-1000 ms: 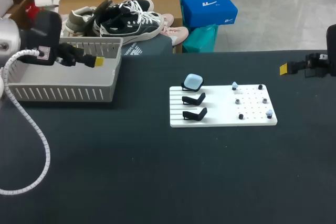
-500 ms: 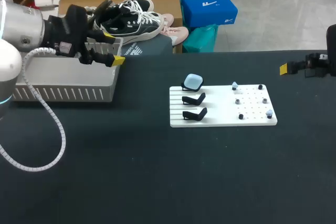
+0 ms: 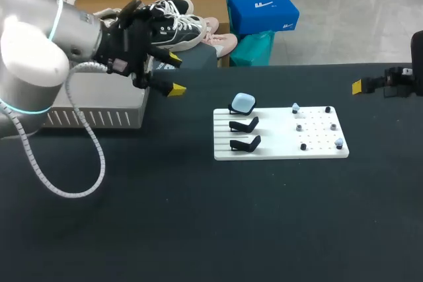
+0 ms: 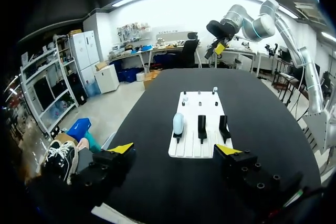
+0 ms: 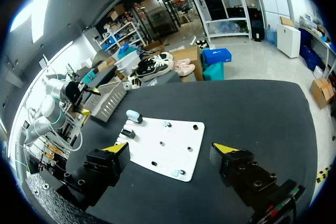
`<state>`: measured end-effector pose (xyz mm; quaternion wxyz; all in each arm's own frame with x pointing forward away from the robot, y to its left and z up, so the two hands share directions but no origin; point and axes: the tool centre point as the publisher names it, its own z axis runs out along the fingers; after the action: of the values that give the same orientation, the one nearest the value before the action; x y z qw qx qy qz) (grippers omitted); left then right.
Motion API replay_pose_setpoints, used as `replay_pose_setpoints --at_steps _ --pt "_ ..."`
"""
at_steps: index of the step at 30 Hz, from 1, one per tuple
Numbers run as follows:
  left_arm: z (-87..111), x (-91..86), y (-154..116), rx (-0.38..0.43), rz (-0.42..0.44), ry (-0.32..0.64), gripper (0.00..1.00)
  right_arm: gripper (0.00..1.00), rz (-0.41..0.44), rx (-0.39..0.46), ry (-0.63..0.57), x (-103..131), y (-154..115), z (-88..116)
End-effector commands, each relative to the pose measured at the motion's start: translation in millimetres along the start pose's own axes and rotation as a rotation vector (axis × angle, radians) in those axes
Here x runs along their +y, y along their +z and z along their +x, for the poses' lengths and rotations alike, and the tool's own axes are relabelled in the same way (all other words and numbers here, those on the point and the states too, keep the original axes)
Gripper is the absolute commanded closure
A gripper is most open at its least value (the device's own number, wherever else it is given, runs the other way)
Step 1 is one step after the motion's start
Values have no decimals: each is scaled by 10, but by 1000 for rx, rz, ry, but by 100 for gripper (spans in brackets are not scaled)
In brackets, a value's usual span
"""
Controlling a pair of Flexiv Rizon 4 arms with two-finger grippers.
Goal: Pick up each earbud case from the left stands, insert the matching earbuds, close the lid, and place the case in the box.
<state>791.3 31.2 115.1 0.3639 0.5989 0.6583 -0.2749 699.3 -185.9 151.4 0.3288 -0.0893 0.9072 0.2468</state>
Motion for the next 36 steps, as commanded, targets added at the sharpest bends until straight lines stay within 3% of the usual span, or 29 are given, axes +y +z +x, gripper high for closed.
replay_pose_setpoints --at_steps 1,7,25,27,32,34,35,36 --pt "-25 112 374 21 226 -7 0 0 -3 0 -2 -13 14 -3" --pt "-12 16 557 13 252 -18 0 0 -3 0 -2 -13 14 -3" --pt "52 -29 1015 -43 196 -15 0 0 -3 0 -2 -13 14 -3" --pt "67 -39 1067 -50 186 -12 13 0 -3 0 -2 -13 14 -3" --pt "73 -32 1144 -58 168 -10 23 0 -3 0 -2 -13 14 -3" --pt "70 -31 1151 -61 169 -13 43 0 -3 0 -2 -13 14 -3" --pt "72 -32 1163 -61 168 -13 48 0 -3 0 -2 -13 14 -3" --pt "77 -34 1175 -61 167 -14 45 0 -3 0 -2 -13 14 -3"
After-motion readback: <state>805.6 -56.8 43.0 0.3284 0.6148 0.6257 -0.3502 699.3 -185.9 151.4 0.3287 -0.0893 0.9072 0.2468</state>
